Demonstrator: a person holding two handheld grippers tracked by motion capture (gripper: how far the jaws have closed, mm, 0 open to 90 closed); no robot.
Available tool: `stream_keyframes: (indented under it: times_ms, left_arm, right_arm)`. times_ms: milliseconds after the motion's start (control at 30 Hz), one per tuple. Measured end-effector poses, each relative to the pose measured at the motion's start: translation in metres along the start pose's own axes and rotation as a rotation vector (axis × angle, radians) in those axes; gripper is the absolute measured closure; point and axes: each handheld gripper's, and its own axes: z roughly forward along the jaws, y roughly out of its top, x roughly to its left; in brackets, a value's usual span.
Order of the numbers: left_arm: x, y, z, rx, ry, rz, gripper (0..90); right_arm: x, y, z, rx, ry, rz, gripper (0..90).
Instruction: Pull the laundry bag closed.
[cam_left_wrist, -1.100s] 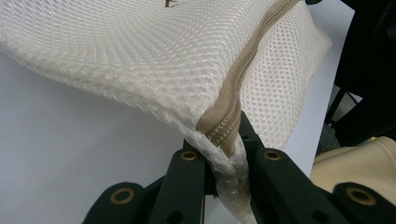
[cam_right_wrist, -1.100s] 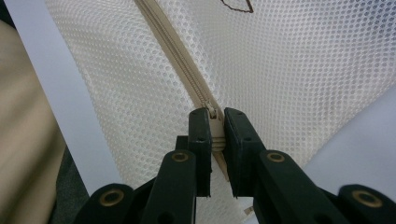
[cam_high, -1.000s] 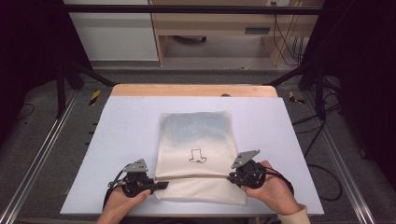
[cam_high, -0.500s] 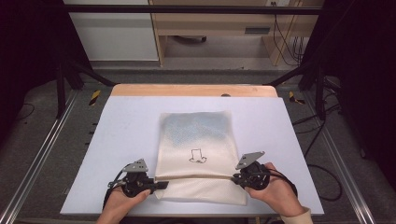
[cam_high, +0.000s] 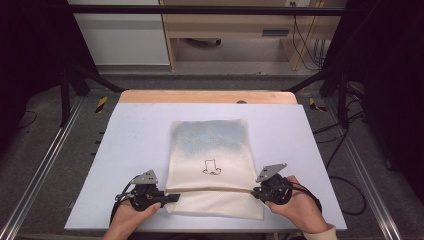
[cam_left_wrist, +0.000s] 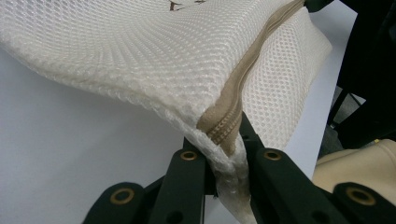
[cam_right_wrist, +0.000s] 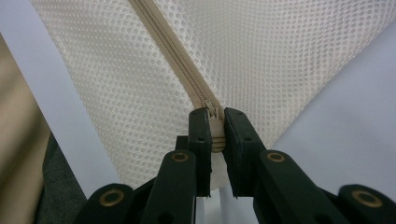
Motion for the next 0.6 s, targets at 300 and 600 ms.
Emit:
stream_keyframes:
  times_ms: [300,600]
  left_arm:
    - [0.0001,0.0001,-0.0003,0.001,0.003,0.000,84.8]
    - [0.0000,0.0001,-0.0003,0.002,0.004,0.002,84.8]
  right_arm:
    - [-0.0037,-0.0039,0.0018,0.018,-0.008,0.016,81.7]
    - [-0.0046,-0.0063,0.0018,0.011,-0.001,0.022,81.7]
